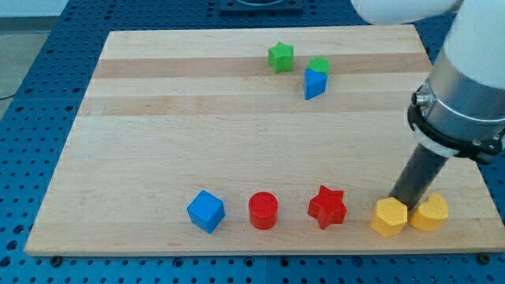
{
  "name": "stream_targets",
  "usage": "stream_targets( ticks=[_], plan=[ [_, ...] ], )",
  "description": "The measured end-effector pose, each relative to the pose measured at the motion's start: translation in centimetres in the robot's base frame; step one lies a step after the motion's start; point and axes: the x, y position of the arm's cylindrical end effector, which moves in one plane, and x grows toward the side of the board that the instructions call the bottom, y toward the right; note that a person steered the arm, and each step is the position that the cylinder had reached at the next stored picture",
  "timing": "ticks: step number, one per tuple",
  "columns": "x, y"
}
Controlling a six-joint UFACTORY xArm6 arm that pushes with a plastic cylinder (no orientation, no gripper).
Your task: Move blue traingle down a bit
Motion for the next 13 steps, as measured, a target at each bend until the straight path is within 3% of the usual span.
stream_targets(
  ticks=[1,2,4,5,6,9,11,13],
  plan=[
    [-0.1,0.0],
    [-3.8,1.4],
    [-17.1,-1.2],
    [-22.1,2.2],
    [-24.2,-1.0],
    [-21.8,-14.0],
    [-16.1,-14.5],
    [-23.5,-17.5]
  ],
)
